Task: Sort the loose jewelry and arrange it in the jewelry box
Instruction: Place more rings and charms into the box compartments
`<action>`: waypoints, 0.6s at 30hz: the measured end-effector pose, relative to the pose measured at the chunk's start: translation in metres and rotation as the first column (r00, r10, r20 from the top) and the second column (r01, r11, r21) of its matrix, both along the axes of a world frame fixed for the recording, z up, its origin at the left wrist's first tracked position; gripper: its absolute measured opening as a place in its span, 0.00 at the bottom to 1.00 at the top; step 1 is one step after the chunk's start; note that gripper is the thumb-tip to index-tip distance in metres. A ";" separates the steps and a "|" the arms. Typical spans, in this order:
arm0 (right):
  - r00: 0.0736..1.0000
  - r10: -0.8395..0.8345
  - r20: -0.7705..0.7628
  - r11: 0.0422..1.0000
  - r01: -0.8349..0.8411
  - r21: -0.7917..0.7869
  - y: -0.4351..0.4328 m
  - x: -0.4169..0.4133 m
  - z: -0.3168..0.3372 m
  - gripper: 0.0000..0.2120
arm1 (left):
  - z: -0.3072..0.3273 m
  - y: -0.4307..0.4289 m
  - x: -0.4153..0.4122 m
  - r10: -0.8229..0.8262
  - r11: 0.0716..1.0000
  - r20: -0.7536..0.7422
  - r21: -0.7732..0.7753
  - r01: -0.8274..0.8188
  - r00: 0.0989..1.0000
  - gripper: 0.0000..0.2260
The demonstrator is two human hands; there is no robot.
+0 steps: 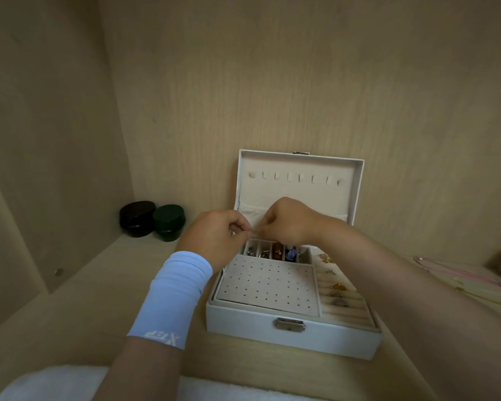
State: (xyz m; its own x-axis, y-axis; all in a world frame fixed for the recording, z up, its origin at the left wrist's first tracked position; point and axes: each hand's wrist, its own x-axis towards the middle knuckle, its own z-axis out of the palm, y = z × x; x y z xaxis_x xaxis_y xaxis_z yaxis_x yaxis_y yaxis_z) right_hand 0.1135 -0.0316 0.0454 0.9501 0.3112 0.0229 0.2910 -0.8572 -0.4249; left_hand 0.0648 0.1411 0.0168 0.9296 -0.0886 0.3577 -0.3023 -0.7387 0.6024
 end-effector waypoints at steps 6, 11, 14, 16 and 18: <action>0.993 -0.056 0.105 0.984 0.038 0.172 -0.082 -0.041 0.037 0.07 | 0.008 -0.049 -0.013 -0.157 0.987 0.044 -0.039 0.158 0.987 0.04; 0.986 -0.162 0.048 0.978 0.154 0.140 -0.170 -0.066 0.020 0.06 | 0.013 -0.120 -0.017 -0.330 0.943 -0.004 0.030 0.330 0.944 0.03; 0.987 -0.159 -0.020 0.985 0.160 0.064 -0.205 -0.075 -0.004 0.03 | 0.016 -0.162 -0.018 -0.417 0.898 -0.041 0.134 0.418 0.908 0.03; 0.986 -0.150 -0.072 0.989 0.150 -0.006 -0.221 -0.076 -0.019 0.06 | 0.015 -0.187 -0.016 -0.450 0.865 -0.084 0.206 0.457 0.889 0.04; 0.987 -0.133 -0.091 0.990 0.128 -0.057 -0.234 -0.076 -0.031 0.07 | 0.012 -0.211 -0.013 -0.461 0.816 -0.167 0.305 0.490 0.871 0.06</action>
State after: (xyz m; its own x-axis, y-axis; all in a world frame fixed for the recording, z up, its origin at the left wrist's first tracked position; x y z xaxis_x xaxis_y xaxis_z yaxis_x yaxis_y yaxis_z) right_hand 0.0375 -0.2658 0.0147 0.9797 0.1833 -0.0810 0.1365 -0.9063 -0.4000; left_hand 0.0514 -0.0696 0.0290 0.7648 -0.6257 0.1535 -0.6287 -0.6731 0.3895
